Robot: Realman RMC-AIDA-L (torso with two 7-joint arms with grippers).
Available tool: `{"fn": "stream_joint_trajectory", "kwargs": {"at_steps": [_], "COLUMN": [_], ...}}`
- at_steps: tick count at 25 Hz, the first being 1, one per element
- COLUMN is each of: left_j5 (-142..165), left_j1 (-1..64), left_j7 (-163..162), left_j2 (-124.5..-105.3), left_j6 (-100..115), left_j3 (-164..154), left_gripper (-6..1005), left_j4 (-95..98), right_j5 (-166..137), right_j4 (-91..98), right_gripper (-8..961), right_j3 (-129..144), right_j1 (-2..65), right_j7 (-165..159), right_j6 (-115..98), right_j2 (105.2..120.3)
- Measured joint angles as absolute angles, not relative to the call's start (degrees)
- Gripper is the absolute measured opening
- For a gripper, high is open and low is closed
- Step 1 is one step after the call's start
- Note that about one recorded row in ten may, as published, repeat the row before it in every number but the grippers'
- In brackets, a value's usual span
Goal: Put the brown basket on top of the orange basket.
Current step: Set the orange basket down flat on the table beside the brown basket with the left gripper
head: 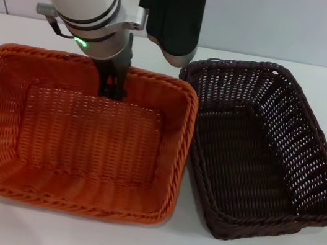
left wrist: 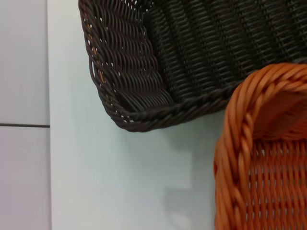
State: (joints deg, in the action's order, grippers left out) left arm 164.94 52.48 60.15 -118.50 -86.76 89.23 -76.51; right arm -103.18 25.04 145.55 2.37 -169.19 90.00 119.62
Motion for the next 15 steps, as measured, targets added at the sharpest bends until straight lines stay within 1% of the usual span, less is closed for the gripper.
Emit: {"fn": "stream_joint_trajectory", "kwargs": {"at_steps": [2, 9, 14, 15], "left_j5": [164.9, 165.1, 165.5, 165.5], "left_j1": [52.7, 53.1, 53.3, 53.3], "left_j7": [59.8, 58.7, 58.0, 58.0], "left_j2": [-118.53, -118.57, -118.56, -118.56], "left_j6": [-85.7, -83.6, -82.9, -82.9], "left_j3": [88.5, 86.8, 86.0, 86.0], "left_gripper": [157, 521, 587, 587], "left_j4": [-76.2, -76.1, -76.7, -76.7], "right_j5": [-103.2, -103.2, -103.2, -103.2], "right_j4": [25.0, 24.9, 24.7, 24.7], "right_gripper": [680, 680, 680, 680], "right_j3": [145.5, 145.6, 145.6, 145.6], "right_j1": [2.4, 2.4, 2.4, 2.4], "right_j7": [-169.2, -169.2, -169.2, -169.2], "right_j6": [90.0, 90.0, 90.0, 90.0], "right_j2": [119.62, 119.62, 119.62, 119.62]}}
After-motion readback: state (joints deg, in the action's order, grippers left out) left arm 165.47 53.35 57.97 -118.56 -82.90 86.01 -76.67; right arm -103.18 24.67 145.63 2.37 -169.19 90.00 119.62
